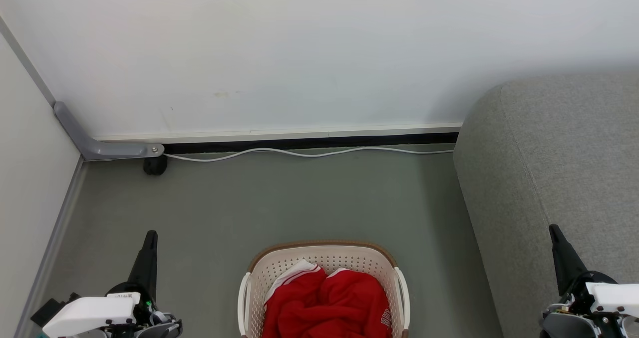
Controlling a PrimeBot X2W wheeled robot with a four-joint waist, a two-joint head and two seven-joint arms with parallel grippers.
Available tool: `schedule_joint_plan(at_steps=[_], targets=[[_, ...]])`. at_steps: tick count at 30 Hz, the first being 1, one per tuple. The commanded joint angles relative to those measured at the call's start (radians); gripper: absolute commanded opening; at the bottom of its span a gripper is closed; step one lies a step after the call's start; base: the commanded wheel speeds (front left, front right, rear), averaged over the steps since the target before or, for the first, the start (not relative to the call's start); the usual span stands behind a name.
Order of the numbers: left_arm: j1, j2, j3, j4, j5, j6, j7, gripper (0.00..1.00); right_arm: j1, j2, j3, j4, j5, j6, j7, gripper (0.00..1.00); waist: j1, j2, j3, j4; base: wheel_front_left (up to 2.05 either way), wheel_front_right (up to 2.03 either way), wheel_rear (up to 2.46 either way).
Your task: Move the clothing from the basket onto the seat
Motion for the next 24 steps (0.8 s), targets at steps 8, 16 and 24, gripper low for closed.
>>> schedule_joint_plan(at_steps=[8, 16, 24], targets=[[-0.058, 0.017, 0.033, -0.029, -0.004, -0.008, 0.006, 0.0, -0.035, -0.01, 0.017, -0.031, 0.012, 0.002, 0.007, 0.0, 0.0, 0.0, 0.0, 0.0, 0.0, 0.0, 0.0], [-0.058, 0.017, 0.033, -0.029, -0.004, -0.008, 0.006, 0.0, -0.035, -0.01, 0.017, -0.031, 0.012, 0.002, 0.007, 0.0, 0.0, 0.0, 0.0, 0.0, 0.0, 0.0, 0.0], [-0.058, 0.017, 0.033, -0.029, -0.004, -0.008, 0.006, 0.0, -0.035, -0.01, 0.017, -0.031, 0.012, 0.002, 0.007, 0.0, 0.0, 0.0, 0.0, 0.0, 0.0, 0.0, 0.0]])
